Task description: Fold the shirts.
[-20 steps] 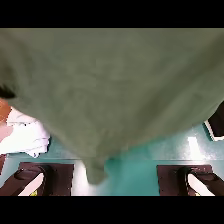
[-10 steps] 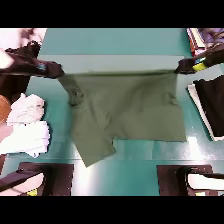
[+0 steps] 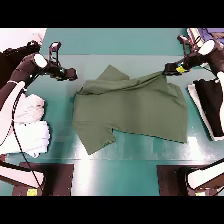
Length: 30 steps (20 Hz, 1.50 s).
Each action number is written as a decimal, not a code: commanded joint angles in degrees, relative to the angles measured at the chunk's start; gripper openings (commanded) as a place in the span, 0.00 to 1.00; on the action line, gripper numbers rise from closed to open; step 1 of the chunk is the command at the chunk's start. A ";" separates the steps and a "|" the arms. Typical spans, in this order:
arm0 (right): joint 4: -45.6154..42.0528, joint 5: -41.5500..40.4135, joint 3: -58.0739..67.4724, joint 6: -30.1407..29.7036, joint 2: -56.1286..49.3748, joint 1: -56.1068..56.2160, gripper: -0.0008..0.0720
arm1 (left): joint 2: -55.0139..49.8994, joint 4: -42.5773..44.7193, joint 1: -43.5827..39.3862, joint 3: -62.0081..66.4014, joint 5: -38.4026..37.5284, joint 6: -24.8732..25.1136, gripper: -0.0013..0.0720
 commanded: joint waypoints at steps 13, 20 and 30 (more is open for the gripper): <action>1.01 8.68 -27.50 -3.21 27.56 -10.23 0.54 | 21.73 -4.72 6.71 -30.32 -19.10 0.57 0.70; 9.27 7.58 -41.27 -5.57 37.97 -15.34 0.54 | 24.09 -16.33 5.51 -45.29 -7.39 4.09 0.70; 7.50 9.70 -54.49 -6.67 46.60 -31.01 0.54 | 24.15 -16.96 -1.27 -43.06 -6.69 3.50 0.06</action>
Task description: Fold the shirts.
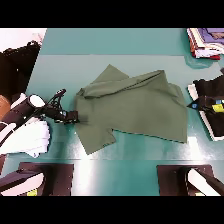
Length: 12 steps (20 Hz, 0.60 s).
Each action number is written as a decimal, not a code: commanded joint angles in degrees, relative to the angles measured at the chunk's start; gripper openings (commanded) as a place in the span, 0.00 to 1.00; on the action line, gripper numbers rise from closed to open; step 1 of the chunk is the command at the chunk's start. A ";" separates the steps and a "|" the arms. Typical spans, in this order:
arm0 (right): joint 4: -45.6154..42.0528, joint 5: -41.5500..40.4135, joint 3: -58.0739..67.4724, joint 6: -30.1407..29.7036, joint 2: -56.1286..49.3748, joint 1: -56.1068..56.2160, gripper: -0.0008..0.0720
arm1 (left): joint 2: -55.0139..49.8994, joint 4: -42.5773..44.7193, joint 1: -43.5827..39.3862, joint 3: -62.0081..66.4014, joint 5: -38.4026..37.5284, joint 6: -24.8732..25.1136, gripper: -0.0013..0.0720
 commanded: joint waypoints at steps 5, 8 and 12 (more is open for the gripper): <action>-9.46 1.07 -16.06 -0.33 2.23 -17.62 0.82 | 0.11 -0.72 -0.52 6.78 -2.62 0.37 0.06; -6.75 0.68 -20.72 -1.44 -1.90 -20.55 0.62 | 0.09 -0.72 -0.52 7.41 -1.92 0.42 0.06; -1.88 -3.98 -23.58 -2.03 -7.13 -17.11 0.62 | 0.09 -0.74 -0.52 7.41 -1.49 1.44 0.06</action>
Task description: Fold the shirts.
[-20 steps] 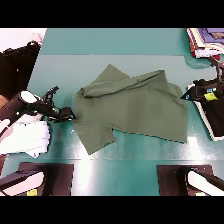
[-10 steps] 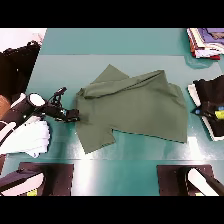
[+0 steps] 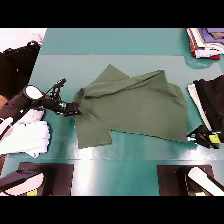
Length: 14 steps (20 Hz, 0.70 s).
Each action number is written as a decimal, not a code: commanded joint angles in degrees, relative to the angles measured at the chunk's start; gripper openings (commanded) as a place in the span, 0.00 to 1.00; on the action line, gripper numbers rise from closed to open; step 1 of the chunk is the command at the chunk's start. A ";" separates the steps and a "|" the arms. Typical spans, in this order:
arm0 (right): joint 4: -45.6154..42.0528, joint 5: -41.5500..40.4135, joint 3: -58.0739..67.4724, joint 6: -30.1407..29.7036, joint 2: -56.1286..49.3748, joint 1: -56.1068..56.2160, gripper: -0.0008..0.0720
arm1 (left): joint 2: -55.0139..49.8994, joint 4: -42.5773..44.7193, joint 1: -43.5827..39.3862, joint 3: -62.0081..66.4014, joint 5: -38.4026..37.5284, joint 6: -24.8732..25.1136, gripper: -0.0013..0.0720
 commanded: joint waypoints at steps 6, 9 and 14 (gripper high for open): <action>3.17 -2.80 -0.46 -0.55 -5.14 10.51 0.22 | 0.04 0.00 -0.04 0.39 0.66 0.57 0.05; 3.23 -2.80 -0.26 -1.01 -0.94 13.03 0.03 | 2.99 0.11 -0.04 0.70 0.76 0.44 0.05; 8.50 -3.06 11.78 -0.94 10.47 17.38 0.03 | 17.38 4.24 -0.04 8.02 -0.87 -3.63 0.05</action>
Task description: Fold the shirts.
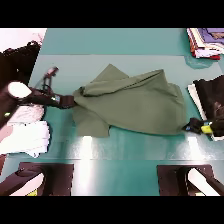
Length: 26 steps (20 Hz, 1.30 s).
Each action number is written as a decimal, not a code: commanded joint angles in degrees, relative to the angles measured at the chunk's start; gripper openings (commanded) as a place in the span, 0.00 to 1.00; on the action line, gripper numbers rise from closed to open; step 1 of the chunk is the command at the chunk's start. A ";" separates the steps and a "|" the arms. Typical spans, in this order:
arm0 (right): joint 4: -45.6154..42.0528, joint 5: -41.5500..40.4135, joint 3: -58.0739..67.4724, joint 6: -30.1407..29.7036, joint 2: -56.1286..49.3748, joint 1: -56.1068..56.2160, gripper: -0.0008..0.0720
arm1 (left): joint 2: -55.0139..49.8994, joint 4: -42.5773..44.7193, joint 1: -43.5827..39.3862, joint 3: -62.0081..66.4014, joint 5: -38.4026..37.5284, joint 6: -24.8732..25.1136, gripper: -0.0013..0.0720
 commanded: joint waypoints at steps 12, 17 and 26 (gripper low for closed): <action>-5.60 -8.90 68.63 1.46 13.92 8.79 0.03 | 16.59 3.80 0.02 65.90 0.39 -5.81 0.05; -12.79 1.36 80.94 5.38 9.11 8.79 0.03 | 16.15 8.98 0.02 71.87 0.20 -6.86 0.05; -7.91 11.37 61.86 6.67 -11.34 9.73 0.03 | -2.73 14.69 0.02 42.49 -15.04 -7.65 0.06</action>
